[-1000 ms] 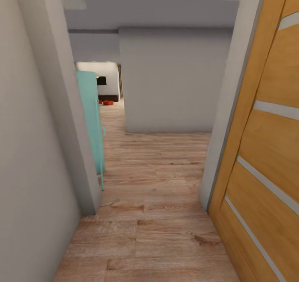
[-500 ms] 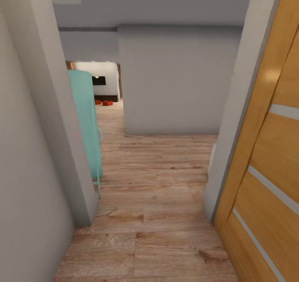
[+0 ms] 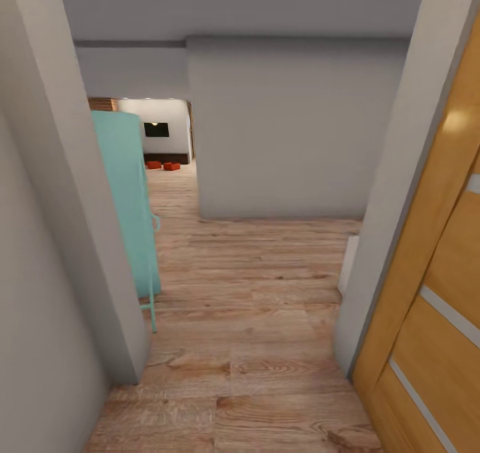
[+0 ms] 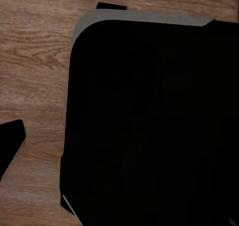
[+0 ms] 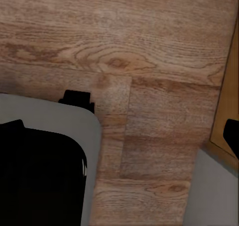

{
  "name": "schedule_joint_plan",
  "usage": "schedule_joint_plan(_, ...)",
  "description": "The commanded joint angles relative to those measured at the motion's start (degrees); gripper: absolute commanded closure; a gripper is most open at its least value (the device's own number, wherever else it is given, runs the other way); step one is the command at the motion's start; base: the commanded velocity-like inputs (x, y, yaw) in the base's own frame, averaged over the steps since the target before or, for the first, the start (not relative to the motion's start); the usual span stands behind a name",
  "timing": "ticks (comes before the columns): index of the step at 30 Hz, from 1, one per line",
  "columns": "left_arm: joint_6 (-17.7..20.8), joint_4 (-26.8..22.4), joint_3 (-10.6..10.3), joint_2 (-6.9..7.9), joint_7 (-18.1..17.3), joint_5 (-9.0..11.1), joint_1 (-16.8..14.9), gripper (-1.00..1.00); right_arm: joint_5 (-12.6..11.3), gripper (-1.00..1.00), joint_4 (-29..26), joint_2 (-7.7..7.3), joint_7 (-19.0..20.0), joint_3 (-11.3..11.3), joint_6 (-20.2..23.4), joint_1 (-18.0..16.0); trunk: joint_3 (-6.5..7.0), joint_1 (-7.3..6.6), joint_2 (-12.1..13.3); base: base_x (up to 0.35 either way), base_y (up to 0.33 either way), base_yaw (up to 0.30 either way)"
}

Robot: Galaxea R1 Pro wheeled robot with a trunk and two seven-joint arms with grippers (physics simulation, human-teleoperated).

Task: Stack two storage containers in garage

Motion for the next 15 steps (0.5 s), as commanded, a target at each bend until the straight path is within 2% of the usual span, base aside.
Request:
schedule_joint_plan(1,0.0,0.0,0.3,-0.02,0.0,0.4,0.0,-1.0,-0.5,-1.0,0.2,0.03,0.0,0.5,-0.3,-0.1,-0.06,0.03,0.0,0.322,0.0,0.0)
schedule_joint_plan(15,0.1,0.0,0.3,-0.02,0.0,0.5,0.0,-1.0,-0.5,-1.0,0.2,0.03,0.0,0.6,-0.3,-0.1,-0.06,0.03,0.0,0.322,0.0,0.0)
